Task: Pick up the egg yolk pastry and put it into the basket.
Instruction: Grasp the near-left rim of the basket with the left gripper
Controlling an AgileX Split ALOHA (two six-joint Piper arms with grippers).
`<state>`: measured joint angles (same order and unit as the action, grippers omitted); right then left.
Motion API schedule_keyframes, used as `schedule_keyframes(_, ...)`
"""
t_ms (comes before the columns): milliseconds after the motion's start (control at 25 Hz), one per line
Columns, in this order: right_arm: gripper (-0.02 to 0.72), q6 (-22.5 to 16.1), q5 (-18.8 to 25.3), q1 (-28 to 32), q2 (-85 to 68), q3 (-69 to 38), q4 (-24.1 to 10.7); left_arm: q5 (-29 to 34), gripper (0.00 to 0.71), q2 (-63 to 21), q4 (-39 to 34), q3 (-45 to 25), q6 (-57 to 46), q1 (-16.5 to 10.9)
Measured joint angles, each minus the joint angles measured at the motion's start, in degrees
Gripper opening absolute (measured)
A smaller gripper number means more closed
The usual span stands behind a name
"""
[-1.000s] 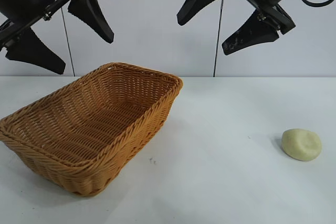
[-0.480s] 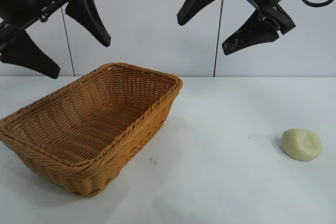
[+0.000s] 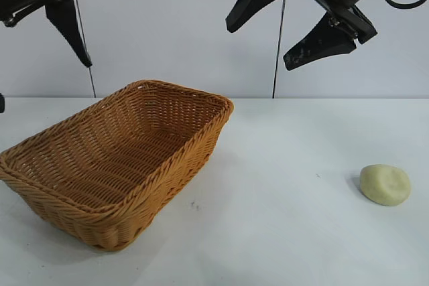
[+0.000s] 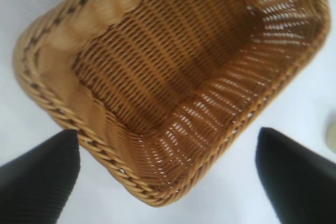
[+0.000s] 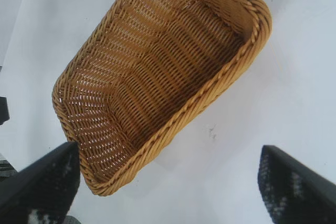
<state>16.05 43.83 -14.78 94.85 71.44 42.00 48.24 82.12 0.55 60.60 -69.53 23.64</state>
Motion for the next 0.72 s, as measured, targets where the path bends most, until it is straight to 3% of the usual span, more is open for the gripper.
schedule_keyframes(320, 0.633, 0.00, 0.00, 0.00, 0.00, 0.00, 0.00, 1.34, 0.696, 2.78, 0.92, -2.88, -6.11, 0.00)
schedule_keyframes(720, 0.633, 0.00, 0.10, 0.00, 0.00, 0.00, 0.00, -3.42, 0.696, 9.79, 2.44, -4.83, -6.35, 0.00)
